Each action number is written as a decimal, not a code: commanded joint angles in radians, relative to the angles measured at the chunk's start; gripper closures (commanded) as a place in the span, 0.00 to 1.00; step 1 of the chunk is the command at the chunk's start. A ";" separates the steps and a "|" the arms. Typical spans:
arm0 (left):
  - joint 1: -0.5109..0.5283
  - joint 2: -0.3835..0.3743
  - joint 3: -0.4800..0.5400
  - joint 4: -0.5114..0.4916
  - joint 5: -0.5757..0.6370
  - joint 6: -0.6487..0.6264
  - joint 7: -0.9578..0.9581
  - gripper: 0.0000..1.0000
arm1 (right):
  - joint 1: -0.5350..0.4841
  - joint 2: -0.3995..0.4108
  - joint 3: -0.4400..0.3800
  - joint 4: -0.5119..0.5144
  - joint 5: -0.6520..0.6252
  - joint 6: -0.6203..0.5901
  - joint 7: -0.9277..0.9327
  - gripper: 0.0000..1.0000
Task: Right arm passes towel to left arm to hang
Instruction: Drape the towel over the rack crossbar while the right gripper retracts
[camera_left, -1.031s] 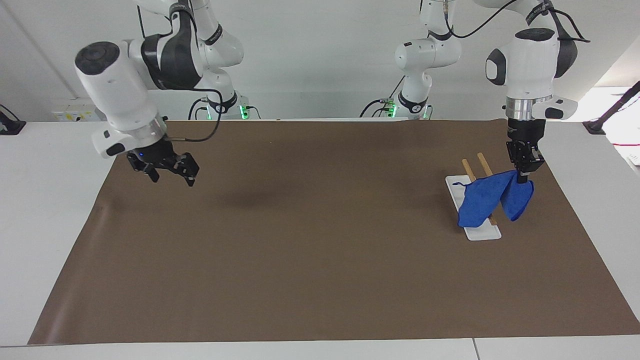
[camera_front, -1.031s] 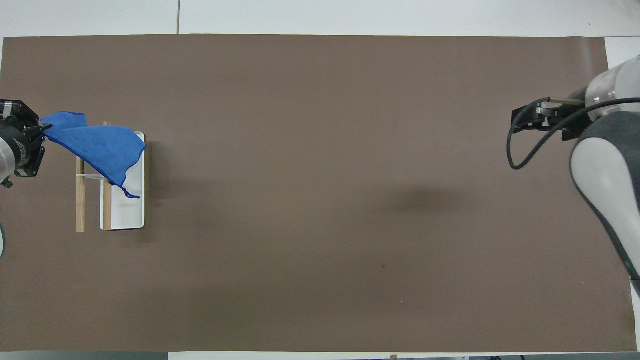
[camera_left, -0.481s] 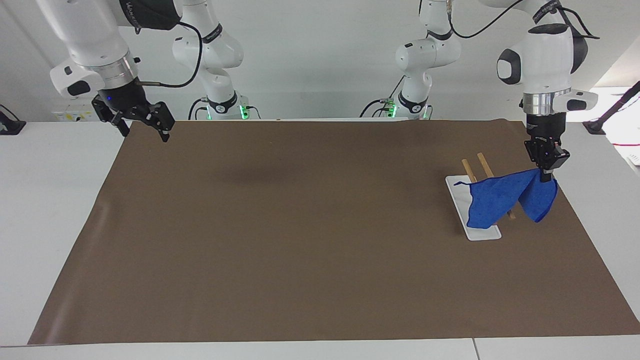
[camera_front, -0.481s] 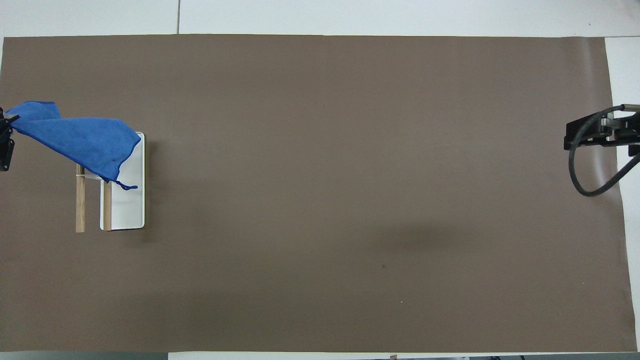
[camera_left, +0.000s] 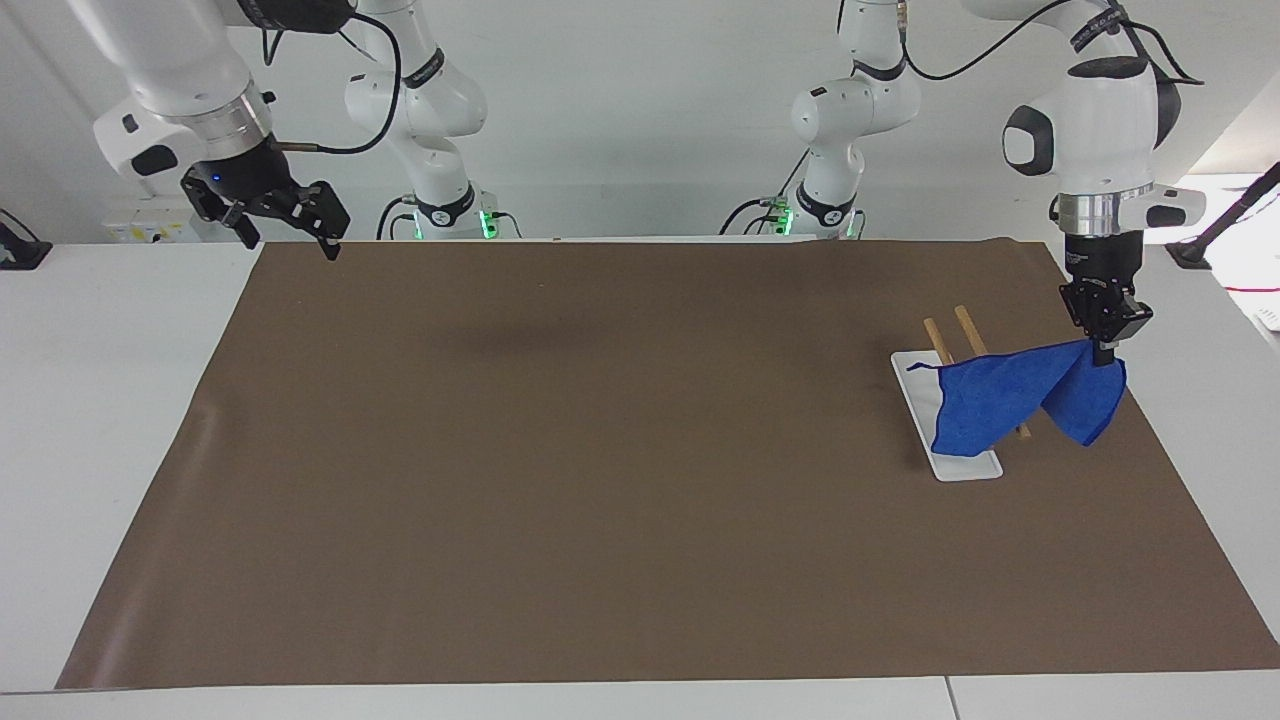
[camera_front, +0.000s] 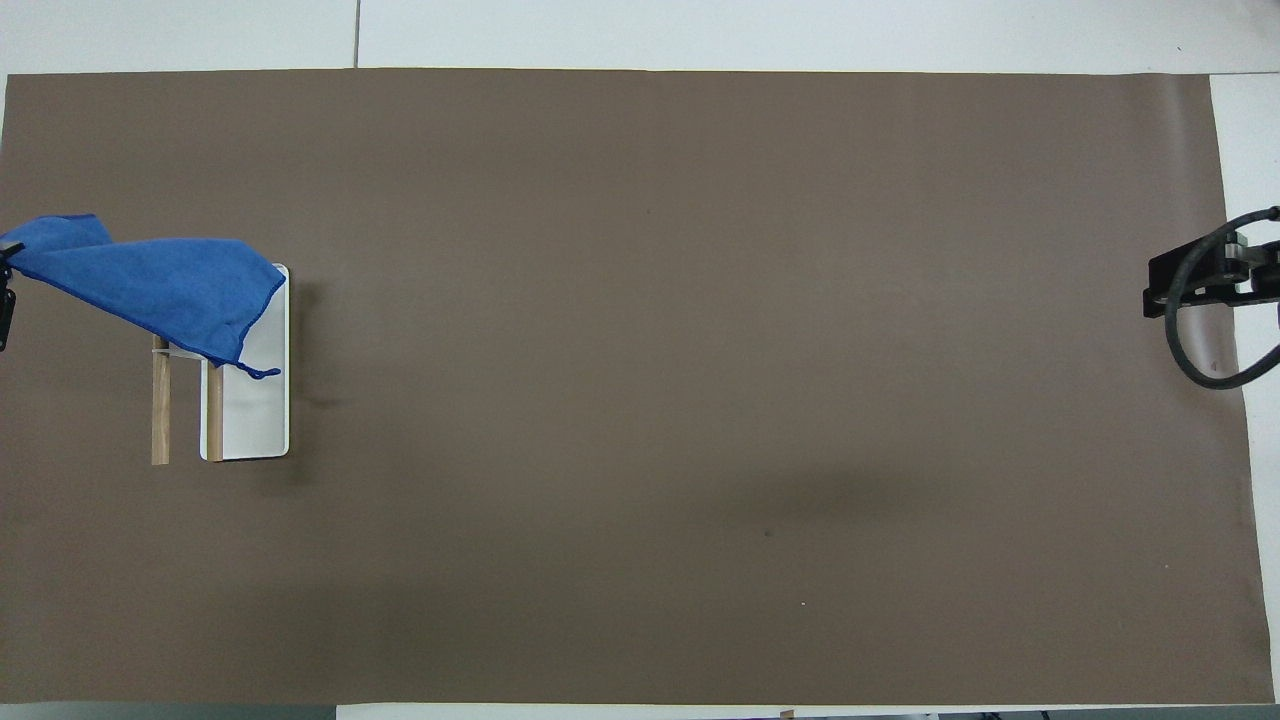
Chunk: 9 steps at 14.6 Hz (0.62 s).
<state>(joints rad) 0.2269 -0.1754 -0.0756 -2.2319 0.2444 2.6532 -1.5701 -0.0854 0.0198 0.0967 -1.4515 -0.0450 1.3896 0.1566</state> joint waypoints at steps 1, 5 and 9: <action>0.028 -0.036 0.000 -0.081 0.012 0.036 0.019 1.00 | -0.020 0.020 0.006 0.028 0.062 0.000 -0.011 0.00; 0.028 -0.090 0.013 -0.163 0.012 0.018 0.019 1.00 | -0.007 0.012 0.008 0.006 0.065 0.014 0.000 0.00; 0.026 -0.110 0.025 -0.183 0.010 -0.044 0.025 0.53 | -0.016 0.012 0.008 0.006 0.070 0.013 -0.002 0.00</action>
<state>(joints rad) 0.2526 -0.2412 -0.0615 -2.3837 0.2444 2.6457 -1.5607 -0.0859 0.0298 0.0966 -1.4452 0.0029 1.3926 0.1566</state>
